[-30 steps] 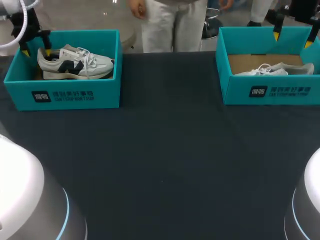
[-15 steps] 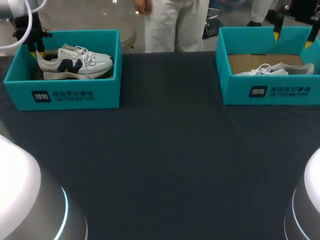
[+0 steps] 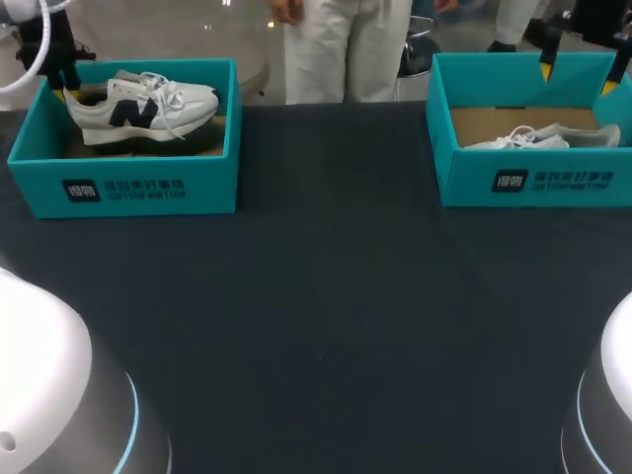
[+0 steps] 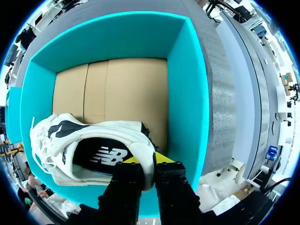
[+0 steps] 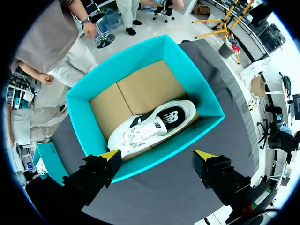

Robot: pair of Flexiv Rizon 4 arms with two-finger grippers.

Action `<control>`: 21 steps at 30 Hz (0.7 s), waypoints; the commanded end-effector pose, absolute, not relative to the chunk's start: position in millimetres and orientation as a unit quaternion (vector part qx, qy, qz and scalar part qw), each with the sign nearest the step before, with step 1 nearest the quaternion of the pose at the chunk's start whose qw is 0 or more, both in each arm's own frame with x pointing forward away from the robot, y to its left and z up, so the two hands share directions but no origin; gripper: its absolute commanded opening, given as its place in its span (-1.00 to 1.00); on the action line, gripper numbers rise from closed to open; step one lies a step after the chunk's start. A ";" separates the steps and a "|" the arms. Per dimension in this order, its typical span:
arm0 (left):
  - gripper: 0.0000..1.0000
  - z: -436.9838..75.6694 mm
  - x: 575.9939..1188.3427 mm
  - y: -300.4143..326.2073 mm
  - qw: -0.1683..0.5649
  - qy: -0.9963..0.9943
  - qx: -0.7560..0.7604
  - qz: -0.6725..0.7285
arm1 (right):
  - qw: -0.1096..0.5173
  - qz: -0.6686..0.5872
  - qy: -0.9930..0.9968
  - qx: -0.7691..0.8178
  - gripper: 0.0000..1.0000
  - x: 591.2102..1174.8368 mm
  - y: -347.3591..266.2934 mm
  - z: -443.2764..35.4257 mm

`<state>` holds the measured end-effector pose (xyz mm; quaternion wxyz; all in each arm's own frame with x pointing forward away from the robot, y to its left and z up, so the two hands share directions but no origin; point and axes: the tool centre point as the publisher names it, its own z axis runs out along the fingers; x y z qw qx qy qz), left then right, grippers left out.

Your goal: Take the shoe out of the shoebox, open the shoe tongue, remove and reinsert the insole, then place the shoe into the shoebox

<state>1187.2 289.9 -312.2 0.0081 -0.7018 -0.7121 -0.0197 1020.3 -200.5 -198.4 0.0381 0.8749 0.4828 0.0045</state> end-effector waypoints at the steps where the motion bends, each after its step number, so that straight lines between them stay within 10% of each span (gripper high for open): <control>1: -1.00 -244.5 1132.7 285.4 -0.019 -0.702 -0.710 -0.044 | 0.038 0.006 0.483 0.875 1.00 1019.4 -200.6 -198.5; 21: -1.00 -98.0 1061.9 259.6 -0.079 -0.673 -0.729 -0.093 | 0.038 0.006 0.483 0.875 1.00 1019.4 -200.6 -198.5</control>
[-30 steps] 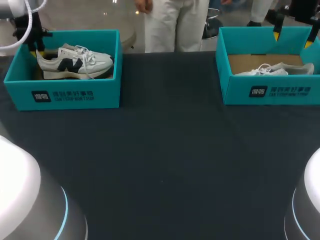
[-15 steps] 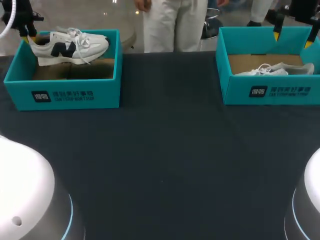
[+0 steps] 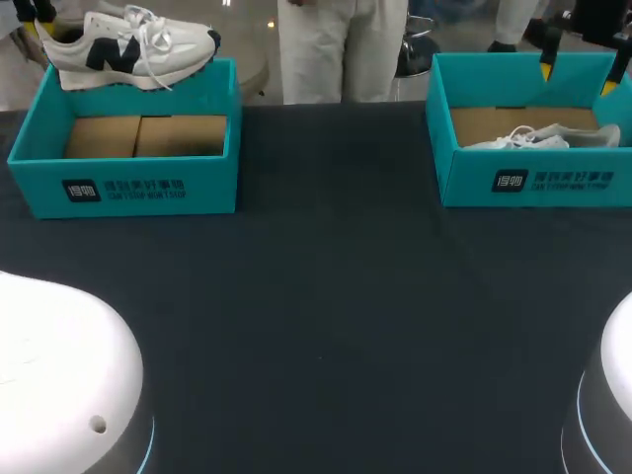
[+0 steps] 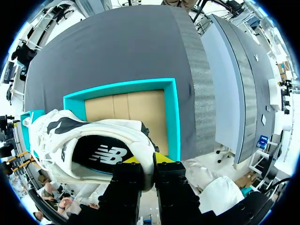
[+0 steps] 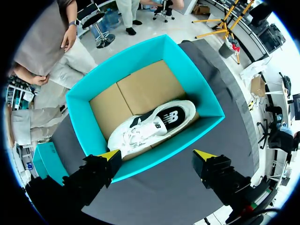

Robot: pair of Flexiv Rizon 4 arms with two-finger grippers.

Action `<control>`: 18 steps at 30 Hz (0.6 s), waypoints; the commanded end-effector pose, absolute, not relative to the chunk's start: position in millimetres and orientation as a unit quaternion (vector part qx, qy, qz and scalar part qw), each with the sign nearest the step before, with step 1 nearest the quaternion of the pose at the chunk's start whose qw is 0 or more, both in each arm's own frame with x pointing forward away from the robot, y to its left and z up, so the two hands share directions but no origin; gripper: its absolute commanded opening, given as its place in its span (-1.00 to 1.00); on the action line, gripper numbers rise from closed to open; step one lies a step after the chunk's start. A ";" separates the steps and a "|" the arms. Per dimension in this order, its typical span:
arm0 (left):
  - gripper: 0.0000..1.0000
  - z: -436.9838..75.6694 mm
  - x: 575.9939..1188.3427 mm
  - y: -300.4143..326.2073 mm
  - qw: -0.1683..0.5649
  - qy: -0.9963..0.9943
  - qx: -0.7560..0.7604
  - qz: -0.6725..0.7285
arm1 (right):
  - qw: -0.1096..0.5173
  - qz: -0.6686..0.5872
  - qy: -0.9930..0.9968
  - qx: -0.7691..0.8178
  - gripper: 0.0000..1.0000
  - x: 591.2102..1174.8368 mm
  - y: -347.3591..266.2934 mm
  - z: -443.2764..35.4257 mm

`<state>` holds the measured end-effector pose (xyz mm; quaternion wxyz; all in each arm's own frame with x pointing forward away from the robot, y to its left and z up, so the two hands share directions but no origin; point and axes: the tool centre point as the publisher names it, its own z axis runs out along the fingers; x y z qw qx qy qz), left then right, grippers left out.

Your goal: Take the shoe out of the shoebox, open the shoe tongue, remove and reinsert the insole, then place the shoe into the shoebox

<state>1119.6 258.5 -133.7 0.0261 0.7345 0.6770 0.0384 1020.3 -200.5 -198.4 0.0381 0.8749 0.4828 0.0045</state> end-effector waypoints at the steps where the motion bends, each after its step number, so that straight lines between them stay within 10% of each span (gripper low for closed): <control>1: -1.00 -96.5 1061.4 259.0 0.079 0.672 0.730 0.094 | 0.038 0.006 0.483 0.875 1.00 1019.4 -200.6 -198.5; 18: -1.00 -95.6 1060.9 258.4 0.082 0.670 0.731 0.101 | 0.038 0.006 0.483 0.875 1.00 1019.4 -200.6 -198.5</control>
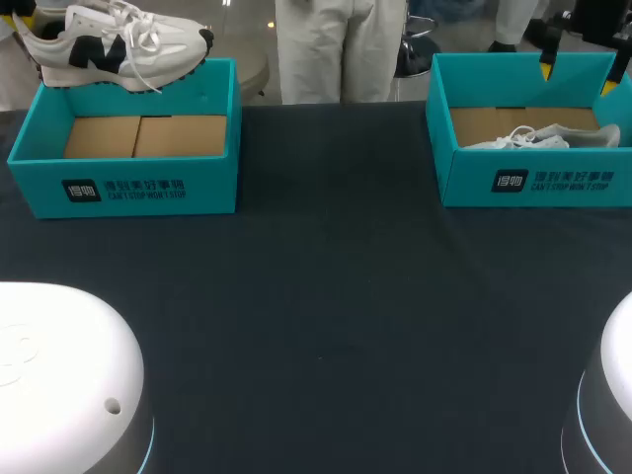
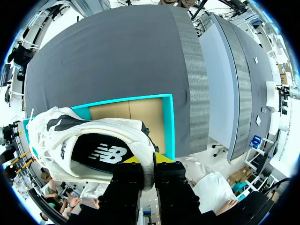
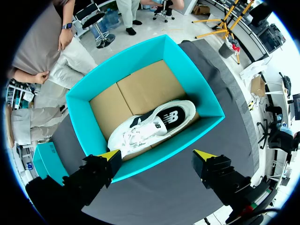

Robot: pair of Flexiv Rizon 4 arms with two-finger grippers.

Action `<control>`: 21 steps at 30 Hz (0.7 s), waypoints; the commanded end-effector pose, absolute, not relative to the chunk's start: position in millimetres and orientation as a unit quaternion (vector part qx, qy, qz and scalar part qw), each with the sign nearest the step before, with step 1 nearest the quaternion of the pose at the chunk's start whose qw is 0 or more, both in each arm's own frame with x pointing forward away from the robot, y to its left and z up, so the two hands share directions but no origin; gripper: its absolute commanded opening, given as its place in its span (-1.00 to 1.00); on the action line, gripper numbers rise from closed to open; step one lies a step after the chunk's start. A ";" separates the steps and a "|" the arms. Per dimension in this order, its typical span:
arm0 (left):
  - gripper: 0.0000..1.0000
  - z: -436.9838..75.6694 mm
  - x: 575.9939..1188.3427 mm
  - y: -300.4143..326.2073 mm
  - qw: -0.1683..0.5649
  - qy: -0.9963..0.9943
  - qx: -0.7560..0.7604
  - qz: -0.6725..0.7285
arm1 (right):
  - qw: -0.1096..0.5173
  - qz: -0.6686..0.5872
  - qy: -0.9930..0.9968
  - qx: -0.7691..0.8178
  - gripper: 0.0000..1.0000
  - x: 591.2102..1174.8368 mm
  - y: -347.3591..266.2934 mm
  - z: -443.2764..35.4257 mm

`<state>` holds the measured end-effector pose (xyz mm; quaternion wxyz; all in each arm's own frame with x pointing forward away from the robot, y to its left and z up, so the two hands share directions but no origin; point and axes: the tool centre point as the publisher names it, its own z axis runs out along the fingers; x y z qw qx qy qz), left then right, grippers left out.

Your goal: Take the shoe out of the shoebox, open the shoe tongue, remove and reinsert the insole, then place the shoe into the shoebox

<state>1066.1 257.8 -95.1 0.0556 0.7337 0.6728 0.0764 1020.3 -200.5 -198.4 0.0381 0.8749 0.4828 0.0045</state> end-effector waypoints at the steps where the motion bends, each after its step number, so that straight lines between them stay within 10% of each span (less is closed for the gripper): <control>1: -1.00 -95.6 1060.9 258.4 0.082 0.670 0.731 0.101 | 0.038 0.006 0.483 0.875 1.00 1019.4 -200.6 -198.5; 21: -1.00 -89.4 988.3 185.5 0.067 0.677 0.728 0.084 | 0.038 0.006 0.483 0.875 1.00 1019.4 -200.6 -198.5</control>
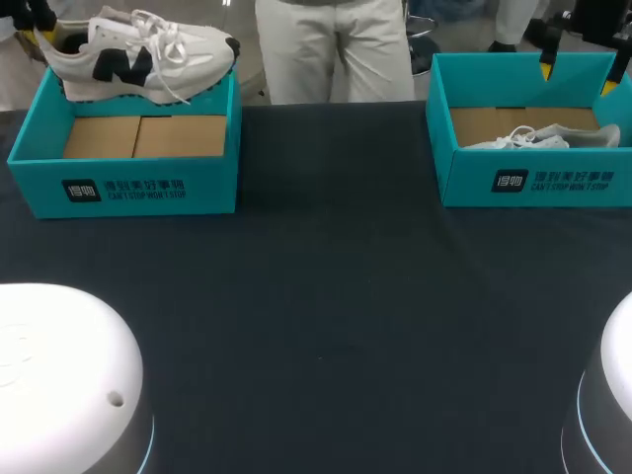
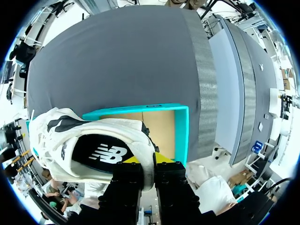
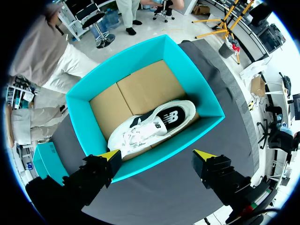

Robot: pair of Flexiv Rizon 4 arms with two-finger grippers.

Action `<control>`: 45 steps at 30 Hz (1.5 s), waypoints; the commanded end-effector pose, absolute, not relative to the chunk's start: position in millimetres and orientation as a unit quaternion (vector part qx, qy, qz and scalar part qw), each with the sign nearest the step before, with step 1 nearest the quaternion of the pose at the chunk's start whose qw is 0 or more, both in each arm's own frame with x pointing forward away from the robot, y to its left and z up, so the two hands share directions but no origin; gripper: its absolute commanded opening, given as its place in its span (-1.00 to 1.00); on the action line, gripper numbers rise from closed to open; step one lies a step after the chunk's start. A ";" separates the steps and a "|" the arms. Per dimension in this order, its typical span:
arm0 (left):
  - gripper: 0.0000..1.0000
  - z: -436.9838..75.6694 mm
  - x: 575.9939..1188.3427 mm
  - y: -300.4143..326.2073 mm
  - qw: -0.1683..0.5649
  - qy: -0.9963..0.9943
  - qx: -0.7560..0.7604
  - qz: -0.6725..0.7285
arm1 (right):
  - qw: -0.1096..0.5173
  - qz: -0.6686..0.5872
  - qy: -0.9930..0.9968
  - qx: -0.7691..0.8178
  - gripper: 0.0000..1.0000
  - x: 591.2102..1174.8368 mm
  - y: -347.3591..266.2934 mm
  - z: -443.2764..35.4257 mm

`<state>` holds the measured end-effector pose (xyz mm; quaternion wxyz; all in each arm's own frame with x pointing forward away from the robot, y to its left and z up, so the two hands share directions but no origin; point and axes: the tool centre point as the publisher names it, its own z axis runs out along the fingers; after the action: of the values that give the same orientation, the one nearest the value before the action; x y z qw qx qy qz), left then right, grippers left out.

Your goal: Take the shoe out of the shoebox, open the shoe tongue, remove and reinsert the insole, then place the shoe into the shoebox

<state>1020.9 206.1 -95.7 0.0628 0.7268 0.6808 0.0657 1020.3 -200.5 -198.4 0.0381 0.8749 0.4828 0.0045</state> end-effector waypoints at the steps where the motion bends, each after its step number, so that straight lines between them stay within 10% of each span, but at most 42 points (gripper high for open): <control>1: -1.00 -89.0 981.3 177.5 0.069 0.674 0.730 0.093 | 0.038 0.006 0.483 0.875 1.00 1019.4 -200.6 -198.5; 22: -1.00 -123.6 862.2 32.7 0.033 0.629 0.775 0.046 | 0.038 0.006 0.483 0.875 1.00 1019.4 -200.6 -198.5; 45: -1.00 -129.5 846.9 19.7 0.025 0.596 0.801 0.052 | 0.038 0.006 0.483 0.875 1.00 1019.4 -200.6 -198.5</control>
<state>847.0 19.2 -131.0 0.0248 0.8005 0.5966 0.0513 1020.2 -200.5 -198.4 0.0382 0.8749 0.4828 0.0046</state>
